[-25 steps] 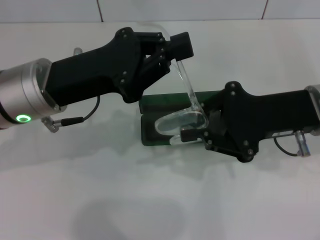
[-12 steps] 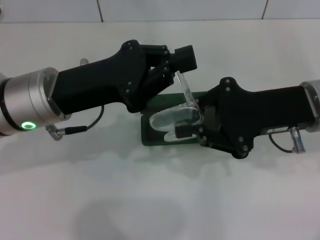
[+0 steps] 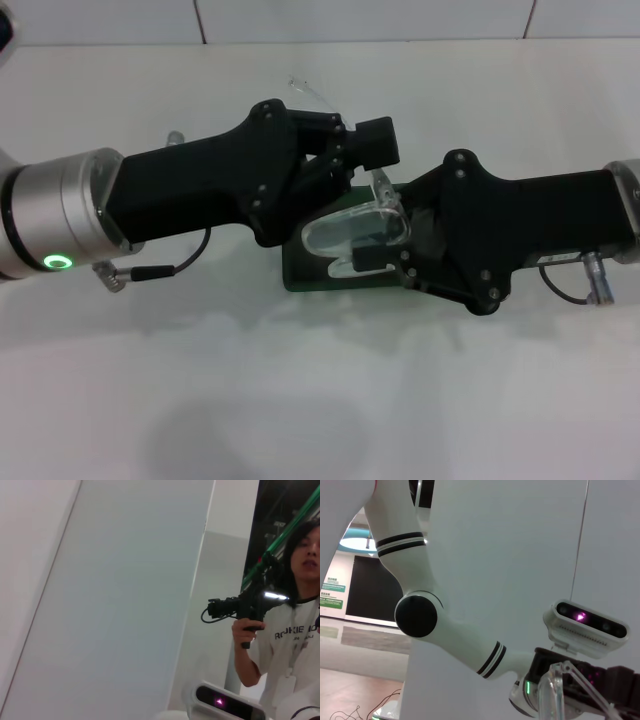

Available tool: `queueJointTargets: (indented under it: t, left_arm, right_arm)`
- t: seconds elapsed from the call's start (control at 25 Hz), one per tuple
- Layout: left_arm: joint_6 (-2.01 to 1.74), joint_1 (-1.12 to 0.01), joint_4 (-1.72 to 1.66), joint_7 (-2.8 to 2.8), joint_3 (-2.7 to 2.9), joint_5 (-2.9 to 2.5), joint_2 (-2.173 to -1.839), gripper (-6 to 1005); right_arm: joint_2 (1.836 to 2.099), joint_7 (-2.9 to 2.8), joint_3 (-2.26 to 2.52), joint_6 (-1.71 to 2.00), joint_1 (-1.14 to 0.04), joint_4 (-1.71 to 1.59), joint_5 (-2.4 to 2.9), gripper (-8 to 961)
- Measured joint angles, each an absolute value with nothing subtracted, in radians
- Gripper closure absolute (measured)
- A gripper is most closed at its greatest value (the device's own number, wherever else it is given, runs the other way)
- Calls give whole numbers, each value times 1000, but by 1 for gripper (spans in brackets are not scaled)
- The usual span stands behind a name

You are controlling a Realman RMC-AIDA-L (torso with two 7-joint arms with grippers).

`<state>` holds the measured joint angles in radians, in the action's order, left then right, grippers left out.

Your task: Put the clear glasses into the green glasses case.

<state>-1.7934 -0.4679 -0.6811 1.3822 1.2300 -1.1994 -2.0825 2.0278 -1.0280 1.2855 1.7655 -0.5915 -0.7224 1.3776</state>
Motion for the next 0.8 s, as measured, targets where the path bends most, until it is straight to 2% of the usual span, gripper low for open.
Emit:
queueJointTargets:
  t: [0.8]
  left_arm:
    - [-1838, -465, -673, 1381, 1229, -1232, -2083, 973]
  right_arm:
    - [2028, -1001, 1297, 1766, -586, -688, 1345, 832]
